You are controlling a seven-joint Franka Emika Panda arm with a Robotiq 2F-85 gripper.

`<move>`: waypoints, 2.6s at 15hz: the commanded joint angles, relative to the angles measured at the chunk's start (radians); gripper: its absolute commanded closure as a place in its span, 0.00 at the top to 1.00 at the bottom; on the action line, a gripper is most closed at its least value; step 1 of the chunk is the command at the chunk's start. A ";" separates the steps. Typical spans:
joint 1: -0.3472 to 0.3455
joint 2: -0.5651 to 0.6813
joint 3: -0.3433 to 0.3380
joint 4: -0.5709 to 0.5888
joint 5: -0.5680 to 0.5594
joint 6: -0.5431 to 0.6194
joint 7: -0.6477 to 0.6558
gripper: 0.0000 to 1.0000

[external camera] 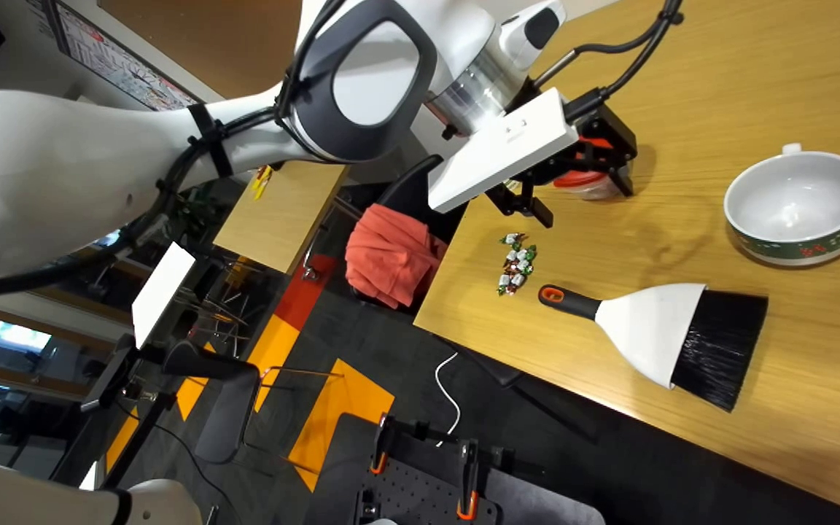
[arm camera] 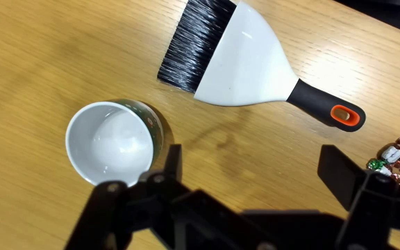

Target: Move the mug to the left corner of the table

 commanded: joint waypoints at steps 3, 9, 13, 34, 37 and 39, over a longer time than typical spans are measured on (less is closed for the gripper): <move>-0.042 0.071 0.027 0.056 0.070 0.003 -0.011 1.00; -0.131 0.241 0.089 0.185 0.254 0.045 -0.053 1.00; -0.182 0.343 0.132 0.272 0.304 0.123 -0.063 1.00; -0.239 0.567 0.152 0.508 0.269 0.127 0.055 1.00; -0.243 0.587 0.156 0.522 0.270 0.123 0.056 1.00; -0.246 0.597 0.160 0.531 0.271 0.122 0.055 0.74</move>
